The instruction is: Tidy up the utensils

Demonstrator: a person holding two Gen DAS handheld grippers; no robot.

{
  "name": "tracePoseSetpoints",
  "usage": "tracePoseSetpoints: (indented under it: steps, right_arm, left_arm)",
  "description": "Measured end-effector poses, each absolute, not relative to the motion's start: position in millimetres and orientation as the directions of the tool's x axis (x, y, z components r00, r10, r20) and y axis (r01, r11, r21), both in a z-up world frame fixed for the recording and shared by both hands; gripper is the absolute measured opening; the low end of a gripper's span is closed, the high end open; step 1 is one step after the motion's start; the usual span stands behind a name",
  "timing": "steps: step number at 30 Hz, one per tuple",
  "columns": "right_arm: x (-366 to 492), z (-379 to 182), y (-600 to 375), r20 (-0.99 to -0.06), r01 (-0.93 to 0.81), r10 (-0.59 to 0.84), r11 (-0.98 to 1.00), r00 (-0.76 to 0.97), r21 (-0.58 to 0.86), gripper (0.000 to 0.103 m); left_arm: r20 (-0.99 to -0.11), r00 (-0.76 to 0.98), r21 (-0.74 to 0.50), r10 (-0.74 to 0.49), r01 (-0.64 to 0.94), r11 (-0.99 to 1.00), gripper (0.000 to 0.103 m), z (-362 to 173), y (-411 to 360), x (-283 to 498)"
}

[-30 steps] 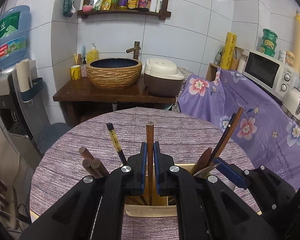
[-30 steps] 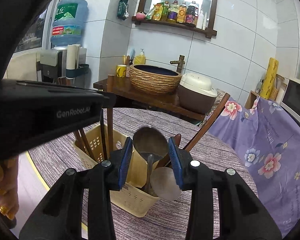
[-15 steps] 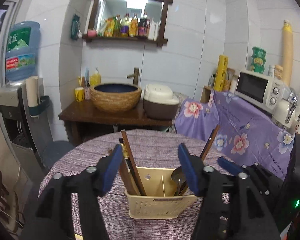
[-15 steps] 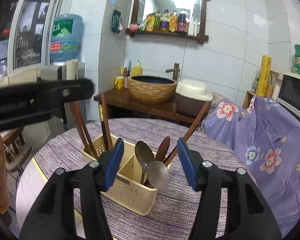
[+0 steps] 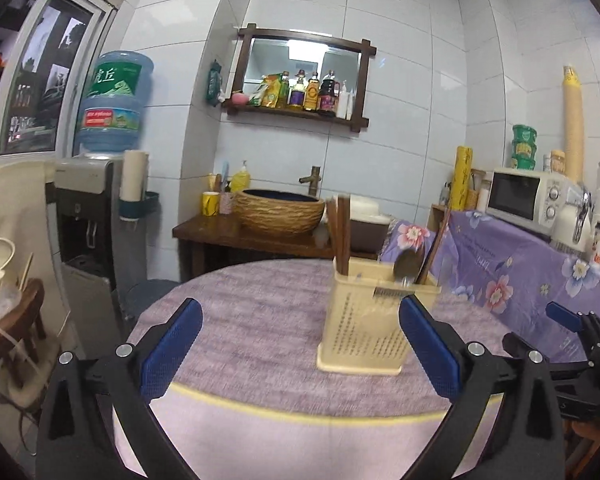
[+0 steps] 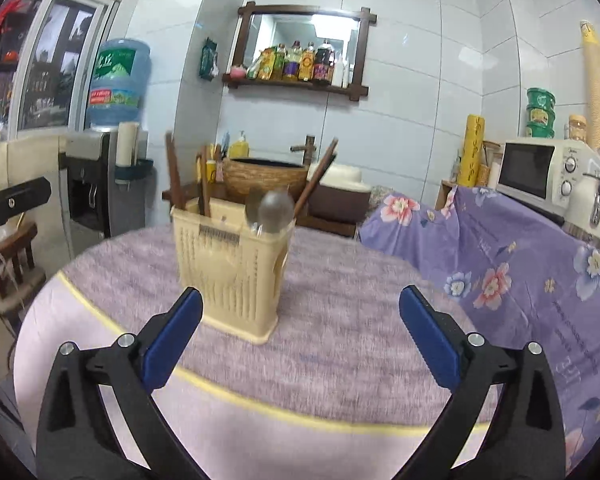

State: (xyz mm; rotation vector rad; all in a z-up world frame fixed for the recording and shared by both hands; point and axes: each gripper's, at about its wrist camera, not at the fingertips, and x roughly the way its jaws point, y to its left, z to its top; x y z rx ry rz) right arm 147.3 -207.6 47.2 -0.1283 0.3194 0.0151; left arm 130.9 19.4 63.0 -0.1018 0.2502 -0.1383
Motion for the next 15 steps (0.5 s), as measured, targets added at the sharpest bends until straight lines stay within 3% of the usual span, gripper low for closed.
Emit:
tracePoseSetpoints:
  steps: [8, 15]
  right_arm:
    - [73.2, -14.1, -201.9, -0.366, -0.040, 0.015, 0.997, 0.930, -0.061, 0.097]
    - [24.9, -24.1, -200.9, -0.375, -0.056, 0.046, 0.998, 0.926, -0.015, 0.097]
  left_arm:
    - [-0.271, 0.958, -0.071, -0.093, 0.076, 0.995, 0.098, 8.8, 15.6, 68.0]
    - [-0.299, 0.951, -0.038, -0.074, 0.066, 0.997, 0.098, -5.2, 16.1, 35.0]
